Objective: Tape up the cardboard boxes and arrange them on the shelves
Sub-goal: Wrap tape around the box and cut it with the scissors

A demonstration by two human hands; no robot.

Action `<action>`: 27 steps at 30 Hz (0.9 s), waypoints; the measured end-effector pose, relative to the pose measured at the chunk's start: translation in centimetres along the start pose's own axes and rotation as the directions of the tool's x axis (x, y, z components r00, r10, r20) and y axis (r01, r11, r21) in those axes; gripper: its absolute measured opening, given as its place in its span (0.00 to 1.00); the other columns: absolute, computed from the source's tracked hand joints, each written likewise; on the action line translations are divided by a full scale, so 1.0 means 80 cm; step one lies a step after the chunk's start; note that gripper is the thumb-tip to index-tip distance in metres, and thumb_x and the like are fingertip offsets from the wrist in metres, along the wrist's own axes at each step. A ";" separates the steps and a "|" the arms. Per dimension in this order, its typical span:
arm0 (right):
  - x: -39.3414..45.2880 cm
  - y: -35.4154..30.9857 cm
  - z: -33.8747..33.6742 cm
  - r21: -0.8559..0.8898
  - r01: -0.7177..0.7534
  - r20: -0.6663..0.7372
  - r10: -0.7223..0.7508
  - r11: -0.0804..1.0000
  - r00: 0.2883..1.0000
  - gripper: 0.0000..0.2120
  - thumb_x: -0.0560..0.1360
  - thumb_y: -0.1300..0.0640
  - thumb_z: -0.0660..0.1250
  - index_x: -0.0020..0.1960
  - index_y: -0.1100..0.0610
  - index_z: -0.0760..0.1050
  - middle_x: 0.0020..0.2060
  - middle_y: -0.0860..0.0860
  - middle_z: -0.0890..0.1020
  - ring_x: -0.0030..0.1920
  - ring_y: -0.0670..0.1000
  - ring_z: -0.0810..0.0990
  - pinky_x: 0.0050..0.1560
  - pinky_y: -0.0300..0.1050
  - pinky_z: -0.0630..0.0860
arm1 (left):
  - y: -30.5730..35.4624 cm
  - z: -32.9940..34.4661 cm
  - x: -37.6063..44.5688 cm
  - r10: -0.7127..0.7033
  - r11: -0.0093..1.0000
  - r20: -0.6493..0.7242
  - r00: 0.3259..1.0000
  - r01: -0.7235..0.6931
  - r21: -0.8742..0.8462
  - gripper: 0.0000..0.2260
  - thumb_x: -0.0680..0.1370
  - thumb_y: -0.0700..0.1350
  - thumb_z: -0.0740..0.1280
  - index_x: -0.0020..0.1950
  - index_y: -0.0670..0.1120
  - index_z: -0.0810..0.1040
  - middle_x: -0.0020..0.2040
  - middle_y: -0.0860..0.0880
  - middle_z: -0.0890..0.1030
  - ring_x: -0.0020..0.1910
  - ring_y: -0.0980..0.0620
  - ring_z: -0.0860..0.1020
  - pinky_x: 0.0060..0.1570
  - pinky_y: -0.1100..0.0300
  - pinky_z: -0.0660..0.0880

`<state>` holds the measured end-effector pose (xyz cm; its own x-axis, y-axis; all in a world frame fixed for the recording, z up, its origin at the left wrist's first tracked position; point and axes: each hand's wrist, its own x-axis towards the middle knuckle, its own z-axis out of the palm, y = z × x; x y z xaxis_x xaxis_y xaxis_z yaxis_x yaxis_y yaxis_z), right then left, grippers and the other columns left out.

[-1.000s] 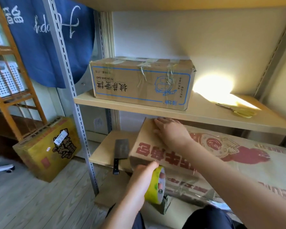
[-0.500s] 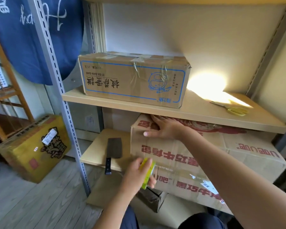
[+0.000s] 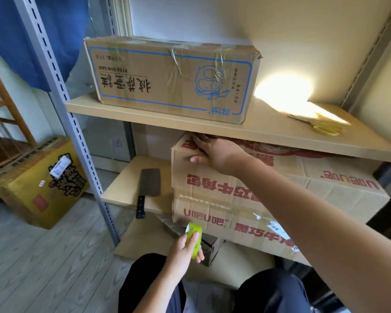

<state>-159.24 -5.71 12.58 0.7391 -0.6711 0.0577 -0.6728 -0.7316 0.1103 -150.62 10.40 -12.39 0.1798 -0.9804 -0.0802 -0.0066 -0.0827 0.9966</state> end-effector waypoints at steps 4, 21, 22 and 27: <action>0.003 0.007 0.004 0.047 0.032 -0.033 -0.030 0.998 0.999 0.36 0.79 0.34 0.51 0.80 0.53 0.52 0.78 0.52 0.58 0.72 0.60 0.66 0.69 0.55 0.67 | -0.012 -0.004 0.010 -0.089 0.996 0.021 0.996 0.089 0.005 0.22 0.78 0.60 0.60 0.44 0.40 0.74 0.29 0.41 0.78 0.25 0.48 0.74 0.32 0.56 0.71; -0.034 -0.028 -0.005 -0.056 0.075 0.012 -0.074 0.996 0.997 0.38 0.80 0.37 0.55 0.80 0.58 0.49 0.79 0.58 0.53 0.78 0.59 0.52 0.77 0.51 0.53 | -0.015 0.008 -0.004 -0.365 0.931 0.096 0.926 0.364 0.031 0.13 0.84 0.49 0.56 0.52 0.39 0.68 0.28 0.42 0.81 0.22 0.51 0.78 0.26 0.64 0.74; -0.037 -0.030 -0.006 -0.054 0.072 0.014 -0.072 0.996 0.997 0.38 0.80 0.38 0.55 0.80 0.58 0.48 0.79 0.58 0.53 0.78 0.59 0.52 0.77 0.51 0.52 | -0.010 0.005 -0.006 -0.399 0.917 0.086 0.913 0.396 0.043 0.13 0.84 0.50 0.56 0.50 0.40 0.68 0.28 0.42 0.81 0.22 0.51 0.79 0.25 0.65 0.74; -0.039 -0.030 -0.010 0.010 0.063 0.007 -0.064 0.998 0.998 0.38 0.80 0.38 0.57 0.80 0.57 0.49 0.79 0.58 0.53 0.78 0.59 0.51 0.77 0.51 0.51 | -0.024 -0.005 0.004 -0.512 0.858 -0.007 0.859 0.512 0.047 0.24 0.78 0.60 0.65 0.56 0.40 0.65 0.47 0.42 0.76 0.30 0.47 0.82 0.26 0.60 0.77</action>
<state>-159.88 -1.77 12.90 0.7802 -0.6241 0.0433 -0.6248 -0.7738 0.1040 -150.14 10.33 -14.28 0.1651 -0.7985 -0.5789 0.0402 -0.5810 0.8129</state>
